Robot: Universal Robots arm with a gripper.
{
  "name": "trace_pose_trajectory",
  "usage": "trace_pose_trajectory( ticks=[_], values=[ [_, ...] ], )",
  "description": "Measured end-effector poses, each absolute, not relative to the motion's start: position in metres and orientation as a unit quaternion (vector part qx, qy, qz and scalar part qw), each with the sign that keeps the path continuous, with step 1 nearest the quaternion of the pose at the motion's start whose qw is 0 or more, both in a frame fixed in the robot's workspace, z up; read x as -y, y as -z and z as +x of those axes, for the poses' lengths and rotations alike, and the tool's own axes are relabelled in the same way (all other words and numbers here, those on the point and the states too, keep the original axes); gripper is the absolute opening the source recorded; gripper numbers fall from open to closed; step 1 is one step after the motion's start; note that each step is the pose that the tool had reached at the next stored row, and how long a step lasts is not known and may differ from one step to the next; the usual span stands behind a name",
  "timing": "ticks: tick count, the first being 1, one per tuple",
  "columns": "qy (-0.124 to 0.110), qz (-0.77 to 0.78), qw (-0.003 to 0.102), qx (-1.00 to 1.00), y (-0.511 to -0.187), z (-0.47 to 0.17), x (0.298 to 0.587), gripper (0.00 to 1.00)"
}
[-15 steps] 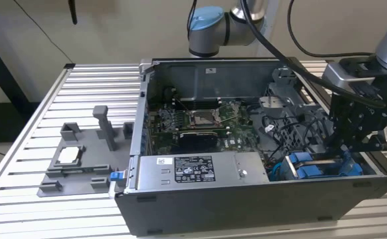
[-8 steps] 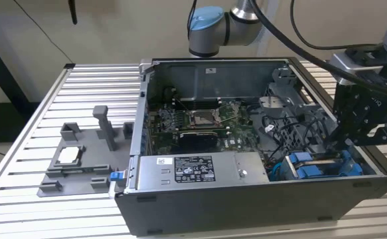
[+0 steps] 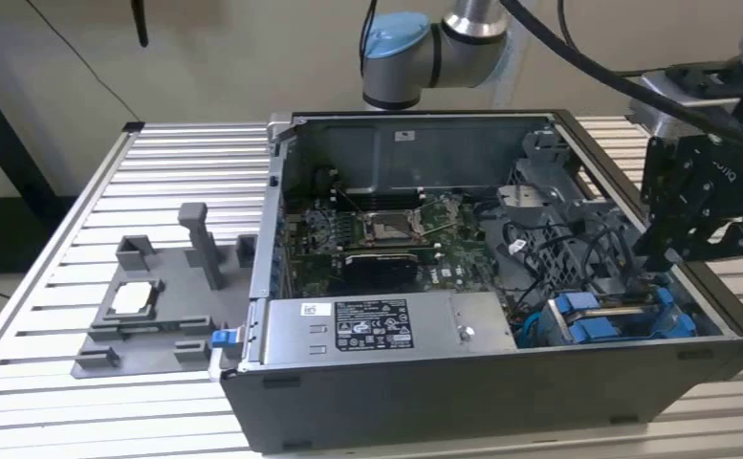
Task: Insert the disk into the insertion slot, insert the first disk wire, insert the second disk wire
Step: 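Insert the first disk wire, then insert the second disk wire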
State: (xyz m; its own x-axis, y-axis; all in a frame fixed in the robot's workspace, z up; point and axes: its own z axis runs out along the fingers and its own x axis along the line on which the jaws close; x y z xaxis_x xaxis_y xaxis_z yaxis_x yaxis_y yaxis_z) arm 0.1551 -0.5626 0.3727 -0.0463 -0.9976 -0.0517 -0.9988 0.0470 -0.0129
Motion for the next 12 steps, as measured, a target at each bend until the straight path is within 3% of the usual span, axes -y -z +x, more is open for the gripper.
trace_pose_trajectory(
  ticks=[12],
  values=[
    [-0.013, -0.690, 0.024, -0.723, -0.388, 0.143, 0.542, 0.27]
  ],
)
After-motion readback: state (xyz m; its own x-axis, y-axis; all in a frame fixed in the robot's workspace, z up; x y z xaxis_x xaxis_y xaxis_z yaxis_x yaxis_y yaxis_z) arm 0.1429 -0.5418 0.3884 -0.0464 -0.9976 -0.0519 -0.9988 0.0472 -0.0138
